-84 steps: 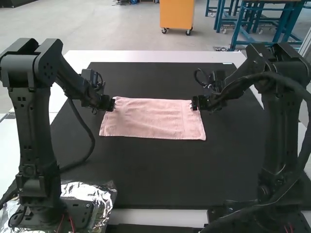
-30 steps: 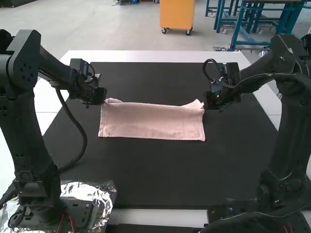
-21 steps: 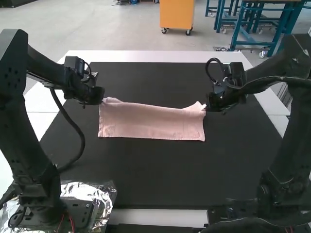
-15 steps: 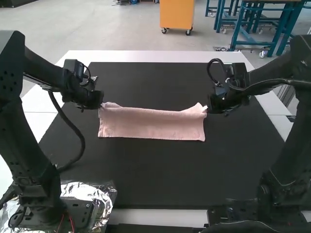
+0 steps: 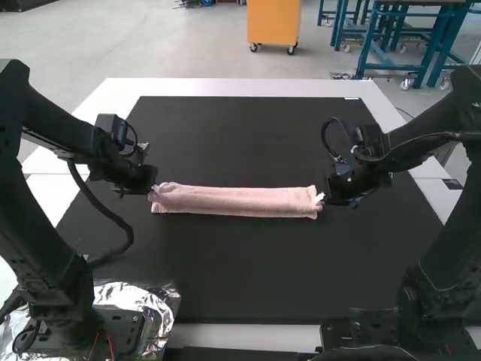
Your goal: Fold the towel.
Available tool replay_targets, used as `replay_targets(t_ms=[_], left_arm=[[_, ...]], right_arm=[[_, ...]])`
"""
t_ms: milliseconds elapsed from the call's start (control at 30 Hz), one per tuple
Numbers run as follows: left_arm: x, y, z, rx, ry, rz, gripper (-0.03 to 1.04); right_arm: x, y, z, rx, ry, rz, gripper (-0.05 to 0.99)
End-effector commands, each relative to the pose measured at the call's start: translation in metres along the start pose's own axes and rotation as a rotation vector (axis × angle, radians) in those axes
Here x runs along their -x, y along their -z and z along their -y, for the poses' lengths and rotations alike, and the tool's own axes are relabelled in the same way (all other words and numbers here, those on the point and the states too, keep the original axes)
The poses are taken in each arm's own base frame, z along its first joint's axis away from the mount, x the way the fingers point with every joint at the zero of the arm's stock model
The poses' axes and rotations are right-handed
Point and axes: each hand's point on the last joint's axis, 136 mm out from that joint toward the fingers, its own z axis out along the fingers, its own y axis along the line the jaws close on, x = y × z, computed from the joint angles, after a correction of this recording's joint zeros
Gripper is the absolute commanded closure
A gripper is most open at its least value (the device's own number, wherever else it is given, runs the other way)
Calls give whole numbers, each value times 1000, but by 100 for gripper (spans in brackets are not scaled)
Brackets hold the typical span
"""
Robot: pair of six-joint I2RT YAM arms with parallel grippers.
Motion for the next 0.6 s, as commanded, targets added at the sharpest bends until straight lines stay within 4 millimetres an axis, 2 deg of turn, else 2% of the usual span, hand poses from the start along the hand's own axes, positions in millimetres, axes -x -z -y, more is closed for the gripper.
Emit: replay_targets(t_ms=[0, 67, 100, 133, 200, 233, 300, 433, 567], left_arm=[[-5, 4, -5, 27, -10, 8, 98], [-8, 3, -7, 36, -10, 18, 98], [-11, 2, -8, 37, -4, 15, 96], [-12, 1, -7, 36, -1, 17, 81], [-8, 3, -3, 11, 7, 27, 28], [-5, 5, -2, 1, 14, 38, 17], [6, 11, -8, 10, 34, 77, 3], [29, 27, -27, 48, 78, 169, 3], [40, 34, -34, 51, 90, 199, 4]], right_arm=[[-8, 3, 1, 7, -22, 3, 96], [-10, 0, 2, 4, -38, 16, 94], [-9, -1, 3, 3, -42, 23, 82], [-9, -1, 3, 4, -58, 23, 59], [-6, 1, 2, 3, -49, 25, 12], [-2, 3, 2, 2, -40, 34, 1], [8, 10, -1, 2, -24, 52, 1], [28, 23, -8, 4, -5, 105, 2], [33, 23, -10, 0, 2, 122, 2]])
